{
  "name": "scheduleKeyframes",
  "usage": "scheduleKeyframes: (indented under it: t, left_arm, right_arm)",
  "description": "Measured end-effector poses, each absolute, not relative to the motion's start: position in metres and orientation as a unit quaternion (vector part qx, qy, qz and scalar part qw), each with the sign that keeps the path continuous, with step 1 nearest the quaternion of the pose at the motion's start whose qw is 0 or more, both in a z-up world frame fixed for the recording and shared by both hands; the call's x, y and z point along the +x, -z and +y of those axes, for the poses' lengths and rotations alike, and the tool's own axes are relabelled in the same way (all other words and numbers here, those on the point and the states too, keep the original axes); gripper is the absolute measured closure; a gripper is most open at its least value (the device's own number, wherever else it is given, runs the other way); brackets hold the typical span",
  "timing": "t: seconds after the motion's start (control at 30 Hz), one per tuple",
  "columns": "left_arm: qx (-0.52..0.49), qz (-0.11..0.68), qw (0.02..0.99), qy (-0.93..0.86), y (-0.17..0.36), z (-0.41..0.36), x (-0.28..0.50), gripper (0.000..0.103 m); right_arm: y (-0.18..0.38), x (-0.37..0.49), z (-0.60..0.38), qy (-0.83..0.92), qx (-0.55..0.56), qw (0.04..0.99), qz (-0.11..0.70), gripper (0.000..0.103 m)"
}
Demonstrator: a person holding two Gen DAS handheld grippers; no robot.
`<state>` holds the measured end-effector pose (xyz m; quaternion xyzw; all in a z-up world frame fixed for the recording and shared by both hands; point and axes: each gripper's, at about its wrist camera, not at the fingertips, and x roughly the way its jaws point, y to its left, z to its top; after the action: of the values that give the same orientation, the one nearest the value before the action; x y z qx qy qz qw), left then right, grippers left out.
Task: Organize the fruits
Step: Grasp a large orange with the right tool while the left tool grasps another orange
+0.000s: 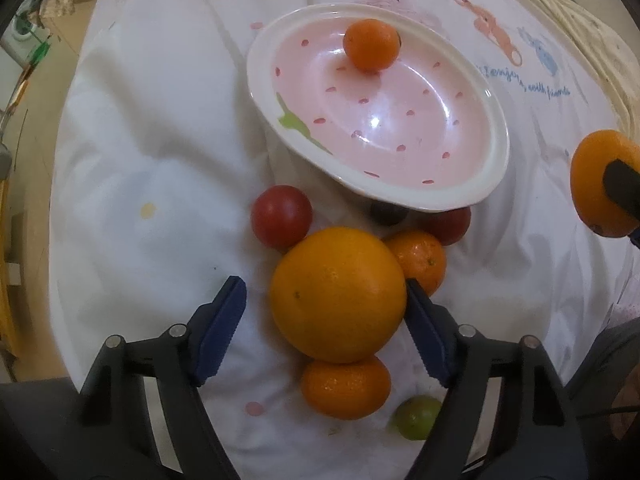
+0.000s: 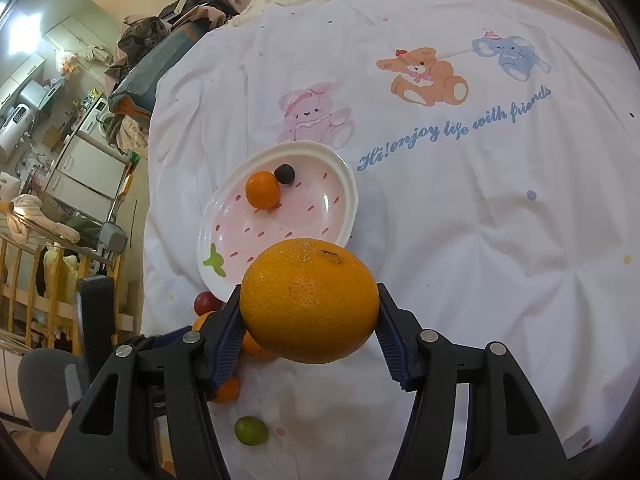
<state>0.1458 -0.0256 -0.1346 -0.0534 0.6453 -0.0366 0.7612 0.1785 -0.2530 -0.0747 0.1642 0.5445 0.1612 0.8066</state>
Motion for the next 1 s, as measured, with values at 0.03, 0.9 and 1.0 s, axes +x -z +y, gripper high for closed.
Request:
scheduleKeyframes:
  t: [0.03, 0.9, 1.0]
  left_arm:
    - [-0.054, 0.645, 0.761, 0.038, 0.134, -0.026, 0.145, 0.031]
    - [-0.063, 0.567, 0.821, 0.01, 0.04, 0.008, 0.131, 0.048]
    - [-0.053, 0.557, 0.829, 0.005, 0.029, 0.008, 0.149, 0.048]
  right_arm:
    - [0.075, 0.179, -0.253, -0.161, 0.165, 0.806, 0.545, 0.041]
    - [0.049, 0.185, -0.264, -0.19, 0.197, 0.811, 0.518, 0.041]
    - [0.039, 0.193, -0.262, -0.197, 0.189, 0.816, 0.51, 0.041]
